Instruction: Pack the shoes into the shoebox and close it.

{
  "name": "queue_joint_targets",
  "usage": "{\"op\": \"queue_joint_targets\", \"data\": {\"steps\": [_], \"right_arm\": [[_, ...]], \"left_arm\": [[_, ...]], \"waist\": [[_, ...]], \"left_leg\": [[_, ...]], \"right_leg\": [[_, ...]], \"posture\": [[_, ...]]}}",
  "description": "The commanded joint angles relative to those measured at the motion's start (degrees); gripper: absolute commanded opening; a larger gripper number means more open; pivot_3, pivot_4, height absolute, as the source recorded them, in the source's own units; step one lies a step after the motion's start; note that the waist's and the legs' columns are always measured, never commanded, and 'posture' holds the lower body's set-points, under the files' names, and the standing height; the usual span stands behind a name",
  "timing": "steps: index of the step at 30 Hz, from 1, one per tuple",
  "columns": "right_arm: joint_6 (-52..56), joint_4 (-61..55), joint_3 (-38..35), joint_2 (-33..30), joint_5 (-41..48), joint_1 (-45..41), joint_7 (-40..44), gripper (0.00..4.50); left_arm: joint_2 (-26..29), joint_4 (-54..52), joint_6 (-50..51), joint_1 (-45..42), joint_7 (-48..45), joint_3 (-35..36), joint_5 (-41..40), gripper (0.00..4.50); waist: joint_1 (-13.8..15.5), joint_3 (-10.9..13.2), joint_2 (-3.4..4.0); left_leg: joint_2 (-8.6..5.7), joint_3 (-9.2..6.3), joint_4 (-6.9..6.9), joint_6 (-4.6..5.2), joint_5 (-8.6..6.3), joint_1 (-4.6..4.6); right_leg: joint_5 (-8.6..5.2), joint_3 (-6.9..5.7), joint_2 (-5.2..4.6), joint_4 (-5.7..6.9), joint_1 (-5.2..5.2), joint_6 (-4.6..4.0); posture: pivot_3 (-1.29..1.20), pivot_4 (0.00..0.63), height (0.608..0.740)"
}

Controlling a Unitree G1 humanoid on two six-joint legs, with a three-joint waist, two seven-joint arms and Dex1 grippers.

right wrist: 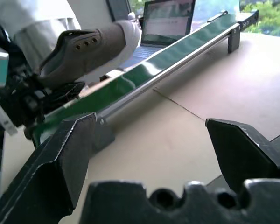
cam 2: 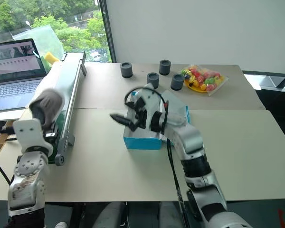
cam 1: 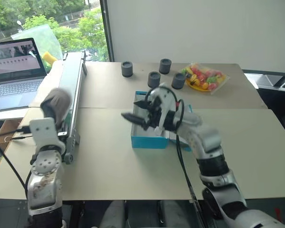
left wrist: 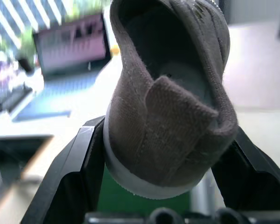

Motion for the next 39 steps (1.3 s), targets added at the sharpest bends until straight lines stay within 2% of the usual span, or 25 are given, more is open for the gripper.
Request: {"op": "queue_joint_targets", "data": {"steps": [1, 4, 7, 14, 20, 21, 22, 24, 30, 31, 32, 34, 35, 36, 39], "right_arm": [[12.0, 3.5, -7.9, 3.2, 8.0, -3.1, -5.9, 4.50], [18.8, 8.1, -15.6, 6.9, 14.3, -5.1, -10.6, 4.50], [21.0, 10.9, -21.3, 9.0, 18.3, -7.1, -14.2, 4.50], [19.0, 10.6, -24.0, 8.9, 20.8, -8.0, -17.9, 4.50], [16.5, 9.3, -24.8, 9.5, 21.5, -7.0, -21.3, 4.50], [16.3, 8.9, -24.8, 9.6, 21.7, -6.7, -21.7, 3.99], [16.2, 8.5, -24.7, 9.6, 21.9, -6.5, -22.1, 3.88], [16.0, 7.8, -24.3, 9.7, 21.9, -6.2, -22.5, 3.37], [15.5, 6.8, -22.5, 8.9, 21.9, -6.0, -22.9, 1.23], [15.5, 6.5, -21.5, 8.4, 21.5, -5.8, -22.3, 1.01], [15.5, 6.3, -21.0, 8.1, 21.4, -5.6, -22.0, 1.01], [15.9, 6.2, -20.6, 7.9, 22.0, -5.1, -22.0, 0.98], [15.9, 6.3, -20.6, 7.8, 22.2, -4.8, -22.1, 0.98], [15.9, 6.4, -20.7, 7.8, 22.5, -4.7, -22.3, 0.98], [15.6, 6.9, -21.5, 7.8, 23.2, -4.7, -23.0, 0.98]], "left_arm": [[-0.3, -3.2, -3.4, -1.3, -1.8, -7.6, 4.1, 2.84], [-3.6, -4.4, -2.8, -2.6, -3.5, -13.2, 2.7, 2.84], [-7.7, -6.0, -1.9, -3.0, -5.9, -15.4, -1.8, 2.84], [-10.3, -8.3, 2.6, -4.6, -11.9, -17.4, -9.8, 2.84], [-9.8, -8.6, 4.9, -3.5, -12.9, -17.3, -11.2, 2.84], [-9.8, -8.5, 5.0, -3.5, -12.8, -17.0, -11.2, 2.83], [-9.8, -8.4, 5.3, -3.6, -12.7, -16.7, -11.4, 2.83], [-9.5, -8.2, 5.8, -3.7, -12.7, -16.3, -11.7, 2.83], [-9.0, -8.2, 7.2, -3.3, -12.9, -17.0, -11.7, 2.83], [-8.9, -8.1, 7.1, -2.9, -13.0, -17.3, -11.5, 2.83], [-8.9, -8.1, 7.1, -2.7, -13.1, -17.5, -11.4, 2.83], [-8.7, -8.0, 6.9, -2.2, -13.3, -17.9, -11.4, 3.73], [-8.5, -8.0, 6.9, -2.1, -13.6, -18.1, -11.4, 3.87], [-8.3, -8.0, 6.9, -2.1, -13.8, -18.4, -11.3, 4.35], [-8.2, -8.2, 7.9, -1.9, -13.9, -18.6, -11.6, 4.47]], "waist": [[-0.1, 0.0, 0.01], [-0.1, 0.0, 0.01], [-0.3, 0.0, 0.01], [-0.8, 0.0, 0.02], [-1.5, 0.0, 0.02], [-1.6, 0.0, 0.02], [-1.6, 0.0, 0.02], [-1.7, 0.0, 0.02], [-1.7, 0.0, 0.02], [-1.7, 0.0, 0.02], [-1.7, 0.0, 0.02], [-1.7, 0.0, 0.02], [-1.7, 0.0, 0.02], [-1.7, 0.0, 0.02], [-1.7, 0.0, 0.02]], "left_leg": [[0.00, 0.01, -0.05, 0.00, -0.01, 0.00], [-0.01, 0.02, -0.08, 0.01, -0.01, -0.12], [-0.03, 0.02, -0.05, 0.03, 0.00, -0.29], [-0.04, 0.09, 0.00, 0.04, 0.01, -0.32], [-0.04, 0.23, 0.04, 0.04, 0.01, -0.32], [-0.04, 0.23, 0.04, 0.04, 0.01, -0.32], [-0.04, 0.23, 0.04, 0.04, 0.01, -0.32], [-0.04, 0.23, 0.04, 0.04, 0.01, -0.32], [-0.03, 0.22, 0.04, 0.04, 0.02, -0.31], [-0.03, 0.22, 0.04, 0.04, 0.01, -0.31], [-0.03, 0.23, 0.04, 0.04, 0.01, -0.32], [-0.03, 0.23, 0.04, 0.04, 0.01, -0.31], [-0.03, 0.23, 0.04, 0.04, 0.01, -0.31], [-0.03, 0.22, 0.04, 0.04, 0.01, -0.31], [-0.03, 0.22, 0.05, 0.05, 0.02, -0.30]], "right_leg": [[0.00, 0.00, -0.02, -0.03, -0.01, 0.00], [-0.01, -0.03, -0.01, -0.02, -0.12, 0.01], [0.00, -0.05, -0.01, 0.00, -0.20, 0.01], [-0.01, -0.05, 0.13, 0.03, -0.21, 0.02], [-0.02, -0.06, 0.15, 0.03, -0.16, 0.04], [-0.02, -0.06, 0.15, 0.03, -0.16, 0.04], [-0.02, -0.06, 0.15, 0.03, -0.16, 0.04], [-0.02, -0.06, 0.15, 0.03, -0.16, 0.04], [-0.02, -0.06, 0.17, 0.02, -0.16, 0.04], [-0.02, -0.06, 0.17, 0.02, -0.15, 0.04], [-0.02, -0.06, 0.17, 0.02, -0.16, 0.04], [-0.03, -0.06, 0.18, 0.01, -0.14, 0.05], [-0.03, -0.06, 0.18, 0.02, -0.15, 0.05], [-0.03, -0.05, 0.18, 0.02, -0.15, 0.05], [-0.03, -0.06, 0.18, 0.01, -0.14, 0.05]], "posture": [[0.00, 0.150, 0.731], [0.00, 0.150, 0.731], [0.00, 0.150, 0.731], [0.00, 0.150, 0.731], [0.00, 0.150, 0.731], [0.00, 0.150, 0.731], [0.00, 0.150, 0.731], [0.00, 0.150, 0.731], [0.00, 0.150, 0.731], [0.00, 0.150, 0.731], [0.00, 0.150, 0.731], [0.00, 0.150, 0.731], [0.00, 0.150, 0.731], [0.00, 0.150, 0.731], [0.00, 0.150, 0.731]]}}
